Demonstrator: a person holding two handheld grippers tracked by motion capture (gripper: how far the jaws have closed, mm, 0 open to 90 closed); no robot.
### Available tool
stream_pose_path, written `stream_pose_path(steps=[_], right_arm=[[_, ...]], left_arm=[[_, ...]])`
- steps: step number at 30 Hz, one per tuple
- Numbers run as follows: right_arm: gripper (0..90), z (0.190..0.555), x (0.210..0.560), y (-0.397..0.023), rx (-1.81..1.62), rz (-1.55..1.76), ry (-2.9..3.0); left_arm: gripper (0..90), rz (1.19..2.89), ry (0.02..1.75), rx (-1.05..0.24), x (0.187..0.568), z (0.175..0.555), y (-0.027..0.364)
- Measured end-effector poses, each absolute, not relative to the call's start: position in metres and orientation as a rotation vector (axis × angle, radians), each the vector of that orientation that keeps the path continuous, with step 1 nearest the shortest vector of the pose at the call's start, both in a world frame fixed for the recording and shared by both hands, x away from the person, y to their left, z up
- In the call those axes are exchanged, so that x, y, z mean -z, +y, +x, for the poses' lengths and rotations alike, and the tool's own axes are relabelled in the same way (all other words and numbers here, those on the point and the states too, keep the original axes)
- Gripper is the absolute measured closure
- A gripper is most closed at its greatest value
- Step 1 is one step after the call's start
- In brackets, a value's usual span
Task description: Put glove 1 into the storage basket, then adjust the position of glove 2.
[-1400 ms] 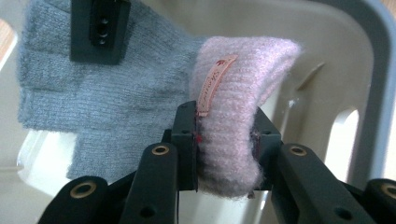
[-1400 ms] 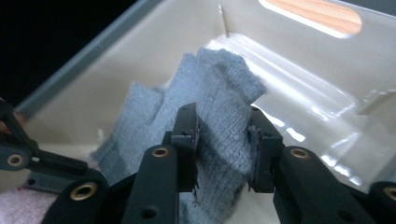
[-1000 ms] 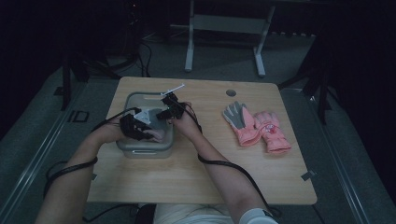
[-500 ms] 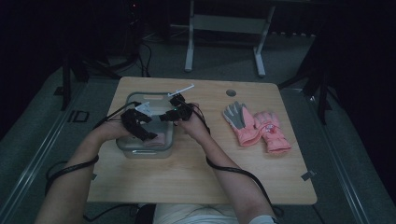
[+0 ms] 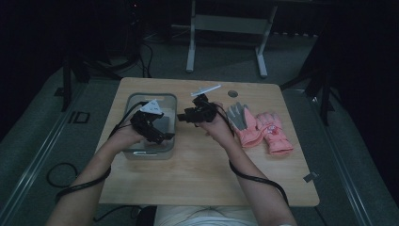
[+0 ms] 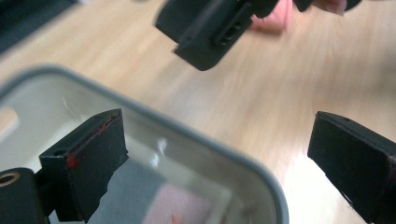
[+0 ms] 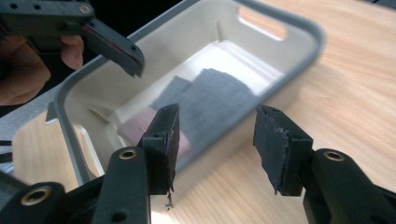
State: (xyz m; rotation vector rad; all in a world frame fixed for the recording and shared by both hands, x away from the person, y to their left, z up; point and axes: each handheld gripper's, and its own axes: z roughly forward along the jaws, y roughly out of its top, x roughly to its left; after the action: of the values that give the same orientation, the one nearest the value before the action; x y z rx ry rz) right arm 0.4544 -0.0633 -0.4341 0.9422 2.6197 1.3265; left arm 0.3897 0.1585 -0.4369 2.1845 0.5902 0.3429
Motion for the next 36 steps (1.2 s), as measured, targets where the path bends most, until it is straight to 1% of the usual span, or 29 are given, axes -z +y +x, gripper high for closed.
stream_pose_path(steps=[3, 6, 10, 14, 17, 20, 21, 22, 26, 27, 30, 36], right_arm=[[52.7, 0.452, 0.431, -0.083, -1.31, 0.935, 2.589], [53.6, 0.45, 0.432, -0.101, -1.279, 0.931, 2.567], [54.8, 0.45, 0.437, -0.126, -1.272, 0.942, 2.541], [56.3, 0.453, 0.443, -0.151, -1.262, 0.952, 2.52], [58.1, 0.456, 0.447, -0.169, -1.238, 0.984, 2.501], [57.9, 0.457, 0.449, -0.181, -1.239, 1.004, 2.489], [55.3, 0.459, 0.45, -0.192, -1.25, 1.016, 2.479], [54.4, 0.46, 0.451, -0.197, -1.245, 1.03, 2.474], [54.6, 0.461, 0.454, -0.209, -1.214, 1.022, 2.457], [55.4, 0.461, 0.456, -0.213, -1.193, 1.032, 2.452], [59.1, 0.465, 0.464, -0.228, -1.152, 1.069, 2.438], [59.0, 0.469, 0.475, -0.247, -1.116, 1.118, 2.408]], left_arm=[[4.2, 2.147, 0.598, -0.377, 0.436, 0.392, 0.15], [4.9, 2.115, 0.63, -0.383, 0.437, 0.393, 0.14], [4.8, 2.13, 0.634, -0.377, 0.44, 0.386, 0.126], [4.9, 2.106, 0.641, -0.396, 0.442, 0.371, 0.11], [4.8, 2.121, 0.631, -0.431, 0.443, 0.359, 0.095], [4.8, 2.129, 0.621, -0.429, 0.446, 0.352, 0.087], [4.8, 2.127, 0.614, -0.435, 0.448, 0.349, 0.083], [4.8, 2.137, 0.606, -0.416, 0.453, 0.344, 0.077], [4.8, 2.144, 0.612, -0.434, 0.459, 0.332, 0.067], [4.8, 2.147, 0.61, -0.481, 0.463, 0.322, 0.061], [4.8, 2.128, 0.633, -0.445, 0.472, 0.309, 0.056], [4.8, 2.142, 0.619, -0.455, 0.495, 0.291, 0.046]])
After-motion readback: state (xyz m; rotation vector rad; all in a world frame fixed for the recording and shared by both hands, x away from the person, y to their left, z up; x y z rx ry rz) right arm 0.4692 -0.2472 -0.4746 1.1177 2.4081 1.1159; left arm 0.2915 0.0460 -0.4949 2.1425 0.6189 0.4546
